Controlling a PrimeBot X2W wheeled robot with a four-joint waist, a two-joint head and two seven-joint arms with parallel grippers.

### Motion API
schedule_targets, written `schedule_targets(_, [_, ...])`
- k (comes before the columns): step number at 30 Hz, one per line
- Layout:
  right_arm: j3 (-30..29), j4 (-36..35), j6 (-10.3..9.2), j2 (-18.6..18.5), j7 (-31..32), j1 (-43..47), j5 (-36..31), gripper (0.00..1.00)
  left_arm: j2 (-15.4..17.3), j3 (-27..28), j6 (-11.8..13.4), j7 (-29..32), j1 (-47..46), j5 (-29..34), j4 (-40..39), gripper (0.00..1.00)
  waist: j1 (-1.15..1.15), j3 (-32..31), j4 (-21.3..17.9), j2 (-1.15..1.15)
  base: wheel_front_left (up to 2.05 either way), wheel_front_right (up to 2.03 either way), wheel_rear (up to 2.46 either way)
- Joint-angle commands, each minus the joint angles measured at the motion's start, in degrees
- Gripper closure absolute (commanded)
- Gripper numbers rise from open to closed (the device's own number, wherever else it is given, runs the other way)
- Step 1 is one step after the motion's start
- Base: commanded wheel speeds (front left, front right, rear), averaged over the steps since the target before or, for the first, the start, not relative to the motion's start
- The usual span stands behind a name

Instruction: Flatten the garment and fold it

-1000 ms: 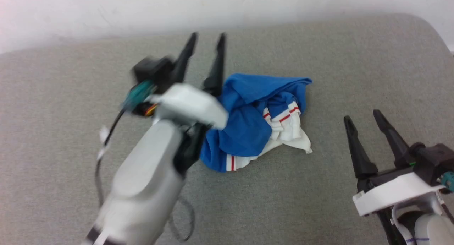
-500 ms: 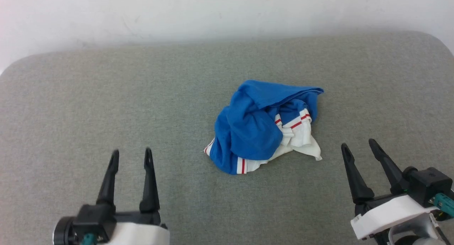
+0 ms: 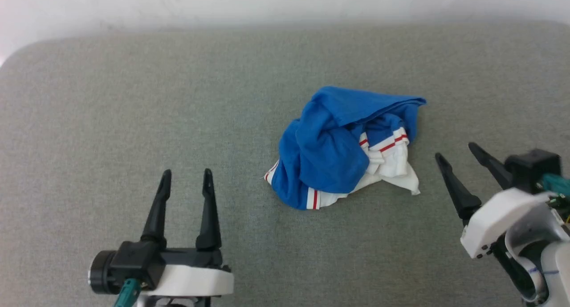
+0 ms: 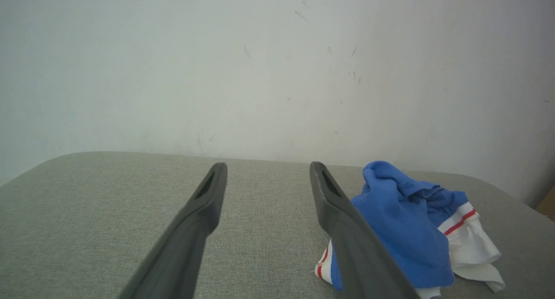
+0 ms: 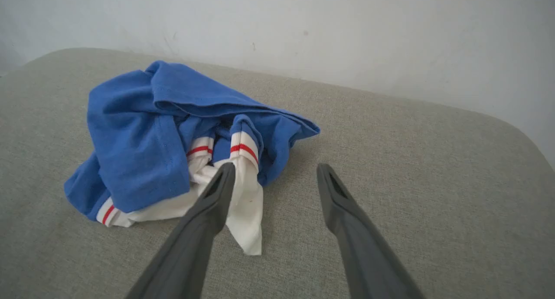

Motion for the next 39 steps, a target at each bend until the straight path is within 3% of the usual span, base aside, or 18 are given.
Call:
schedule_targets(1, [0.72, 1.19, -0.13, -0.98, 1.23, -1.01, 0.58, 0.00, -0.59, -0.02, -0.47, -0.25, -1.02, 0.83, 0.31, 0.00, -0.01, 2.23, 1.31, 0.00, 0.00, 0.00, 0.00])
schedule_targets(9, [11.38, 11.00, -0.13, -9.02, 6.92, -6.82, 4.07, 0.00, -4.35, 0.29, -2.66, -0.26, -3.10, 2.49, 2.44, 0.00, -0.01, 6.29, 4.82, 0.00, 0.00, 0.00, 0.00])
schedule_targets(14, [14.11, 17.50, -0.13, -9.26, 4.96, -9.39, 4.79, 0.00, -5.80, 0.98, -3.85, -0.26, -3.67, 3.33, 3.22, 0.00, -0.01, 7.32, 6.41, 0.00, 0.00, 0.00, 0.00])
schedule_targets(15, [14.14, 18.40, -0.13, -8.97, 4.48, -9.73, 4.96, 0.60, -6.01, 1.20, -4.01, -0.26, -3.69, 3.47, 3.34, 0.00, -0.01, 7.37, 6.53, 0.00, 0.00, 0.00, 0.00])
schedule_targets(16, [14.32, 18.98, -0.13, -8.72, 4.03, -9.98, 5.12, 1.00, -6.19, 1.43, -4.15, -0.26, -3.70, 3.64, 3.45, 0.00, -0.01, 7.37, 6.60, 0.00, 0.00, 0.00, 0.00])
schedule_targets(21, [13.72, 18.72, -0.13, -8.14, 0.78, -11.13, 6.63, 1.00, -6.88, 2.65, -4.77, -0.26, -3.15, 4.08, 4.23, 0.00, -0.01, 6.04, 5.48, 0.00, 0.00, 0.00, 0.00])
schedule_targets(27, [7.18, 14.21, -0.13, -7.55, -2.11, -12.47, 9.62, 1.00, -7.38, 3.87, -6.07, -0.26, -1.99, 3.76, 5.32, 0.00, -0.01, 2.30, 2.16, 0.00, 0.00, 0.00, 0.00])
schedule_targets(33, [-8.78, 9.82, -0.13, -7.56, -0.83, -6.42, 9.10, 1.00, -7.56, 4.59, -7.16, -0.26, -0.91, 3.71, 6.27, 0.00, -0.01, -0.15, 0.70, 0.00, 0.00, 0.00, 0.00])
schedule_targets(39, [-24.69, 8.74, -0.13, -2.42, 2.64, 9.76, 2.87, 1.00, -7.58, 5.17, -7.86, -0.26, 0.48, 3.63, 6.74, 0.00, -0.01, -0.85, 1.53, 0.00, 0.00, 0.00, 0.00])
